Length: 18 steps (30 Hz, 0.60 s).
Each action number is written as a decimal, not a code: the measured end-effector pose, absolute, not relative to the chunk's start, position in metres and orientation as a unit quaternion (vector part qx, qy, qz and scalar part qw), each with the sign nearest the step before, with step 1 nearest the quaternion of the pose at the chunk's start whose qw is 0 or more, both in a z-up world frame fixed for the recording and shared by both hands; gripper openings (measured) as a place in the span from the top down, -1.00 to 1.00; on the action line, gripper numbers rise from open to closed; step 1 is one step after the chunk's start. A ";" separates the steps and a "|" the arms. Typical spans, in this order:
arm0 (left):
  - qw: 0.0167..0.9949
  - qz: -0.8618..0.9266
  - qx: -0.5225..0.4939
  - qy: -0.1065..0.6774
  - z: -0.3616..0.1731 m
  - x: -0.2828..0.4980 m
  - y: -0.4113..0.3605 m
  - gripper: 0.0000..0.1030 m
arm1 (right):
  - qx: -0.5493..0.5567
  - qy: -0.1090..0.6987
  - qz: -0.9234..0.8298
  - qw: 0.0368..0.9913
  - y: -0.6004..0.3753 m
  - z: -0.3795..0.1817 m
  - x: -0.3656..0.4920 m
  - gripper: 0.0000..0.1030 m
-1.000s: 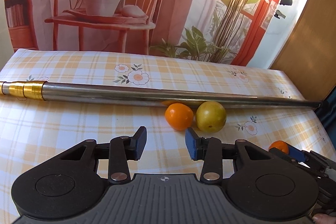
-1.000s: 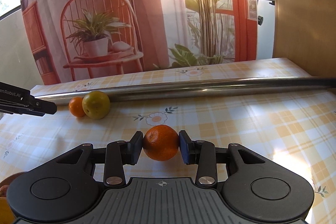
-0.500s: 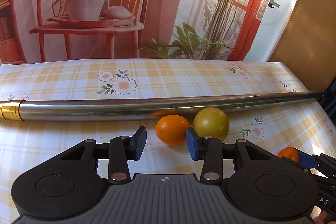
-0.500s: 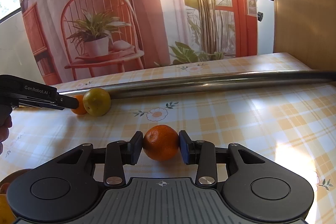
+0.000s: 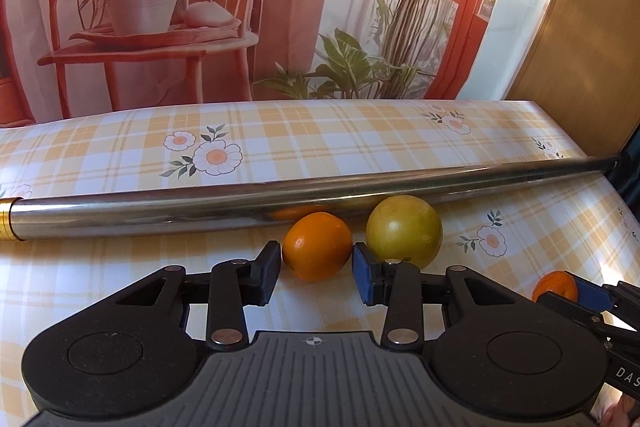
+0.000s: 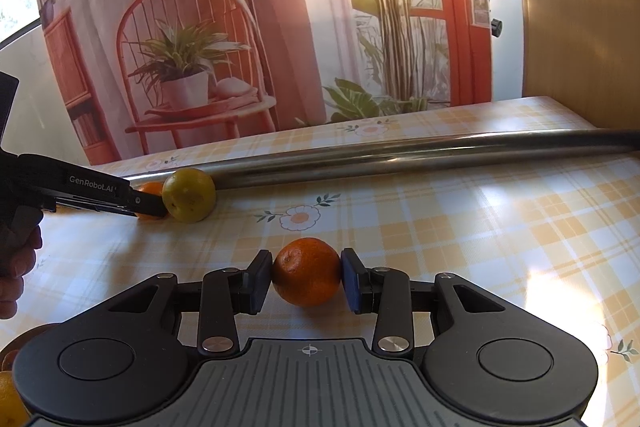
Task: Organize fruits
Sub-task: 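Close the left tool on the tangerine beside the green apple while the right tool holds its tangerine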
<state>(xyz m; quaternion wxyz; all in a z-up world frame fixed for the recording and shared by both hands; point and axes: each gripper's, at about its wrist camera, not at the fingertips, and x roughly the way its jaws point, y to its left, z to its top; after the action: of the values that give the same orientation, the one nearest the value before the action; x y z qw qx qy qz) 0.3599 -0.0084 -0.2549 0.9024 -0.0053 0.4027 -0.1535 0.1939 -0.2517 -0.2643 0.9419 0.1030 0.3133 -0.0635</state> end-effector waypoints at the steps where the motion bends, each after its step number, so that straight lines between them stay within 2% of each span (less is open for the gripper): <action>1: 0.903 -0.151 -0.003 0.403 -0.255 0.359 -0.008 0.23 | 0.103 0.313 -0.064 0.942 -0.252 -0.264 0.194 0.33; 18: 0.907 -0.130 0.010 0.401 -0.237 0.308 0.017 0.23 | 0.137 0.311 -0.063 0.939 -0.259 -0.266 0.194 0.33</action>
<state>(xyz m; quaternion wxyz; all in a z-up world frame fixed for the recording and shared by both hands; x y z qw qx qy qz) 0.3080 0.0167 -0.2366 0.9069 0.0105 0.4008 -0.1295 0.1935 -0.2591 -0.2660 0.9386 0.1368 0.3105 -0.0627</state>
